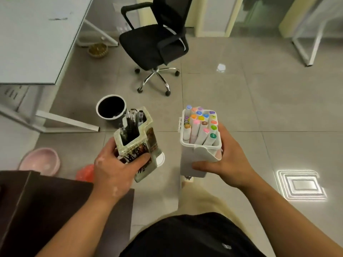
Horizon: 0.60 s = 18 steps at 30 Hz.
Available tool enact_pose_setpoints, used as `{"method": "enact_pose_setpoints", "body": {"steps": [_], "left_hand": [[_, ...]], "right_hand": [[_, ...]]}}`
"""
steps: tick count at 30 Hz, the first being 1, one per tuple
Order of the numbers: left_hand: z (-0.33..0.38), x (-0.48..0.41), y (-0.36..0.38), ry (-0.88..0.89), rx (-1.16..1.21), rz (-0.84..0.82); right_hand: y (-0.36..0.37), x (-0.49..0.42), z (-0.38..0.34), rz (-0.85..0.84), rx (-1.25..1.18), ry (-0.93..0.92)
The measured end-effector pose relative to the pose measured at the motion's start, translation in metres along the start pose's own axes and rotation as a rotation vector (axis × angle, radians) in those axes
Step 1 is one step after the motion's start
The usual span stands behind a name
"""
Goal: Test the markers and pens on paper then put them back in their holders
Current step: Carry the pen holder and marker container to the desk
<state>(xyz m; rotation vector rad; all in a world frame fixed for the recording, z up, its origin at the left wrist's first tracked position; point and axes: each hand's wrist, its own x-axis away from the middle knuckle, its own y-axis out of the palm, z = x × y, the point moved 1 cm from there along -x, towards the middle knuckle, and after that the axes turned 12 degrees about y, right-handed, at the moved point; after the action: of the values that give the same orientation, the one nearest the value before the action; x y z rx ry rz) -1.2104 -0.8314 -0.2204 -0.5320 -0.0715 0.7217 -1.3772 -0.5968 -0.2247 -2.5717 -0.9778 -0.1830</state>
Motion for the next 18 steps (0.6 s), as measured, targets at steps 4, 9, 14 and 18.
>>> {"method": "enact_pose_setpoints", "body": {"steps": [4,9,14,18], "left_hand": [[-0.01,-0.098,0.027,-0.003,-0.011,0.01],[-0.013,-0.21,0.042,-0.125,-0.007,0.079],[-0.026,-0.305,0.042,-0.218,0.01,0.221],[-0.062,-0.387,0.034,-0.264,0.056,0.337]], "right_hand": [[-0.023,-0.115,-0.012,-0.051,0.024,-0.032],[-0.05,-0.26,-0.055,-0.189,0.118,-0.082],[-0.047,-0.388,-0.104,-0.313,0.179,-0.132],[-0.022,-0.491,-0.132,-0.359,0.192,-0.167]]}}
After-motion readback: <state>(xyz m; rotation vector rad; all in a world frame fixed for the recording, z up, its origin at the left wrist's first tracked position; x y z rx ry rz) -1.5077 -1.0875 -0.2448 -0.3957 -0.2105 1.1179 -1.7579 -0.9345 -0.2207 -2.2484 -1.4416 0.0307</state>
